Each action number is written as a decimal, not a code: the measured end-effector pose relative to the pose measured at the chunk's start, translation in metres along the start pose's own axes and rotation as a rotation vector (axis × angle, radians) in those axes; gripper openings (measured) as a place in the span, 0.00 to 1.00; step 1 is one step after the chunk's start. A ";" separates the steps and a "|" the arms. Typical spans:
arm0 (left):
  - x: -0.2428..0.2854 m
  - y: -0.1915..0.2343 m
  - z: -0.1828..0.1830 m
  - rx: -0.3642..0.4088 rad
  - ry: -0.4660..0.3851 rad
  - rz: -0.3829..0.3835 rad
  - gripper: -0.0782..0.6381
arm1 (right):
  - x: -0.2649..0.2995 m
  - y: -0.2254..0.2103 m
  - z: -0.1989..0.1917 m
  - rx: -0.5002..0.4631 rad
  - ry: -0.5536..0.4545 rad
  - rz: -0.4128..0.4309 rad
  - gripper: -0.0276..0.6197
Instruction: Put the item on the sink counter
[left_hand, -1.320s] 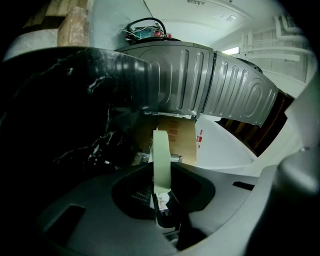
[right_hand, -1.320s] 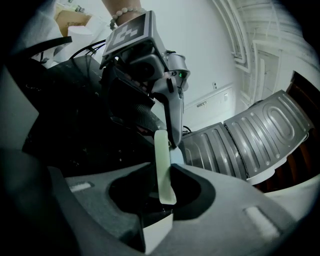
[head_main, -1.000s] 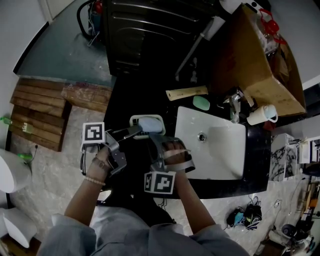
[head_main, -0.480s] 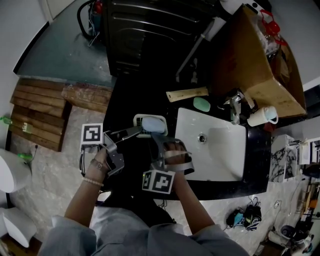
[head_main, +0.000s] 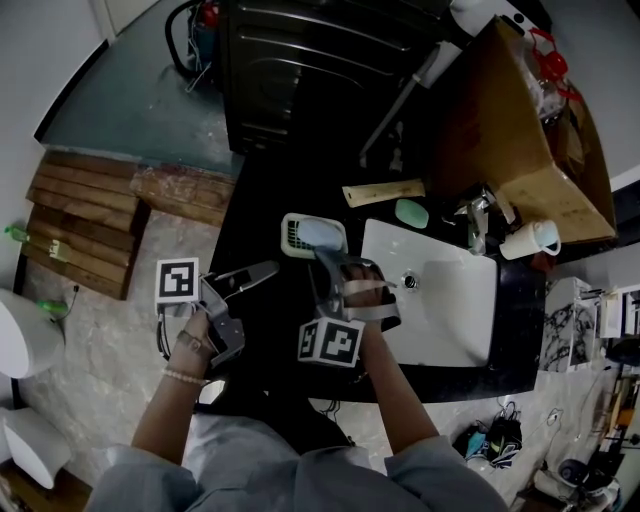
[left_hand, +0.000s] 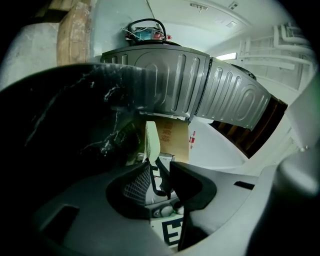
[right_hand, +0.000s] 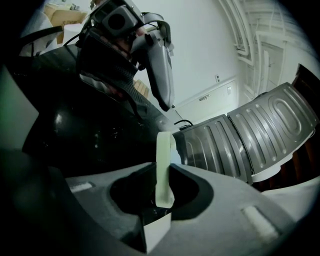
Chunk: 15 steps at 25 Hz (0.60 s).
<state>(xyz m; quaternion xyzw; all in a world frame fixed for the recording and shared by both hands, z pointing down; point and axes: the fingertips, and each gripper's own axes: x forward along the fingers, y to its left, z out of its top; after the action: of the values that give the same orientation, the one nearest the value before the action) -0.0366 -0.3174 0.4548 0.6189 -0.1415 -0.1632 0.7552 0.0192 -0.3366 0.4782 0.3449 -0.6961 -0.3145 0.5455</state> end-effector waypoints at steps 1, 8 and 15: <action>-0.002 -0.002 -0.001 0.001 -0.001 -0.007 0.25 | 0.003 -0.002 -0.001 -0.005 -0.002 0.002 0.16; -0.015 -0.013 -0.007 0.007 -0.018 -0.041 0.25 | 0.029 -0.016 -0.001 -0.032 -0.014 0.007 0.16; -0.024 -0.021 -0.017 0.014 -0.019 -0.082 0.25 | 0.060 -0.030 0.001 -0.044 -0.020 0.018 0.16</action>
<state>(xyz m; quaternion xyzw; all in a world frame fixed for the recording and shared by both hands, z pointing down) -0.0530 -0.2962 0.4309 0.6281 -0.1242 -0.1991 0.7419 0.0123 -0.4026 0.4856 0.3233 -0.6975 -0.3285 0.5487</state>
